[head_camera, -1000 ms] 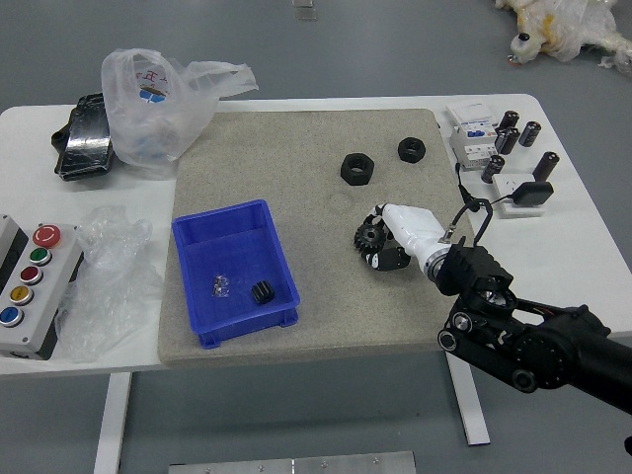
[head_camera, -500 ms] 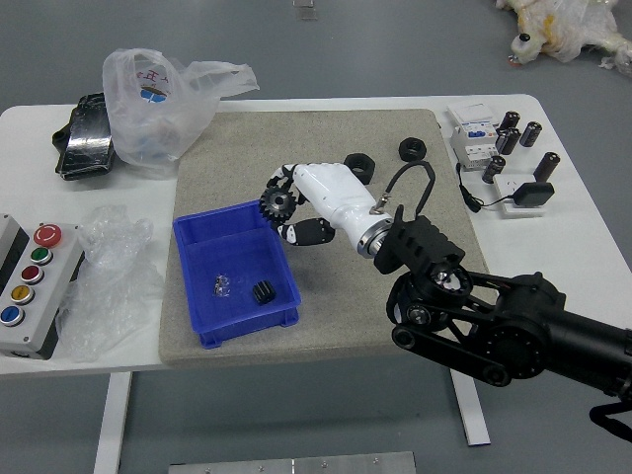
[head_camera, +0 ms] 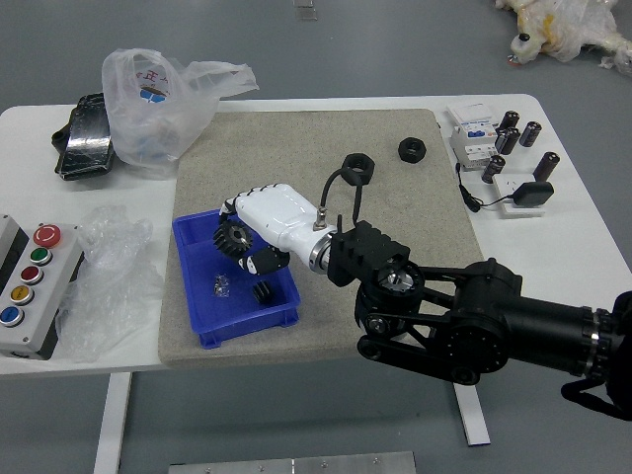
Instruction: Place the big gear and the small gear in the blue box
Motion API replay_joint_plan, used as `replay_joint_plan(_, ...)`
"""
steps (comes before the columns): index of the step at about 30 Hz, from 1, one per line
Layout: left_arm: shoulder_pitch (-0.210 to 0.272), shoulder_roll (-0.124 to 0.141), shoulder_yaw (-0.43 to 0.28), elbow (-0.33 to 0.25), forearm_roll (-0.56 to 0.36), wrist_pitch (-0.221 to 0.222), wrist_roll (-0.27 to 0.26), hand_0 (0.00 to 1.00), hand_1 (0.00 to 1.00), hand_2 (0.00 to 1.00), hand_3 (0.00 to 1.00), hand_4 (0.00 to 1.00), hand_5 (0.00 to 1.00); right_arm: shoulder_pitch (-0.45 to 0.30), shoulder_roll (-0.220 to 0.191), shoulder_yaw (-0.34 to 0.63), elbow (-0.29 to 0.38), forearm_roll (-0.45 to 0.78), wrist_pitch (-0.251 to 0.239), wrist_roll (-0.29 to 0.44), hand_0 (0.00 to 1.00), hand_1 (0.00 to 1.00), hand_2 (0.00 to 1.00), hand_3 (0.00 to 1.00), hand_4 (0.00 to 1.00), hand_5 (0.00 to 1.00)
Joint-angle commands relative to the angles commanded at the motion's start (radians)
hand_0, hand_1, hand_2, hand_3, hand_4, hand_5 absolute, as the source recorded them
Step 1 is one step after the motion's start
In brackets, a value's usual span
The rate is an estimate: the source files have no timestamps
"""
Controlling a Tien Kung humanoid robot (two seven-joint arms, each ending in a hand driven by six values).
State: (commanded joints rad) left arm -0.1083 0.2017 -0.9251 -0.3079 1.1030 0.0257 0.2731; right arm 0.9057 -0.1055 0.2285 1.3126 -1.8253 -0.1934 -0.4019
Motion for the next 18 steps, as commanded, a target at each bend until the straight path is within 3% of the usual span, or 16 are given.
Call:
replay_joint_plan(2, 0.000, 0.000, 0.000, 0.000, 0.001, 0.000, 0.000, 0.637, 0.485, 0.513, 0.638, 0.655, 0.161, 0.000, 0.000, 0.002, -0.001, -0.001, -0.001, 0.002, 0.850, 0.894, 0.893, 0.889, 0.700, 0.223)
replay_joint_plan(3, 0.000, 0.000, 0.000, 0.000, 0.000, 0.000, 0.000, 0.637, 0.485, 0.513, 0.638, 0.656, 0.161, 0.000, -0.001, 0.004, -0.001, -0.002, -0.003, 0.002, 0.865, 0.914, 0.910, 0.909, 0.784, 0.261)
replay_joint_plan(11, 0.000, 0.000, 0.002, 0.000, -0.001, 0.000, -0.001, 0.637, 0.485, 0.513, 0.638, 0.656, 0.161, -0.017, -0.011, 0.036, 0.004, 0.009, -0.023, 0.012, 0.866, 0.917, 0.910, 0.913, 0.808, 0.250)
replay_joint_plan(14, 0.000, -0.001, 0.003, 0.000, -0.002, 0.001, -0.002, 0.637, 0.485, 0.513, 0.638, 0.656, 0.161, -0.040, -0.028, 0.081, 0.017, 0.055, -0.054, 0.031, 0.866, 0.917, 0.910, 0.913, 0.808, 0.250)
replay_joint_plan(15, 0.000, -0.001, 0.003, 0.000, -0.002, 0.001, -0.002, 0.637, 0.486, 0.513, 0.638, 0.656, 0.163, -0.048, -0.034, 0.098, 0.021, 0.068, -0.065, 0.037, 0.843, 0.901, 0.891, 0.890, 0.761, 0.227)
replay_joint_plan(18, 0.000, -0.001, 0.006, 0.000, -0.007, 0.002, -0.003, 0.637, 0.486, 0.513, 0.638, 0.656, 0.163, -0.099, -0.076, 0.169, 0.052, 0.138, -0.115, 0.082, 0.843, 0.901, 0.891, 0.890, 0.761, 0.227)
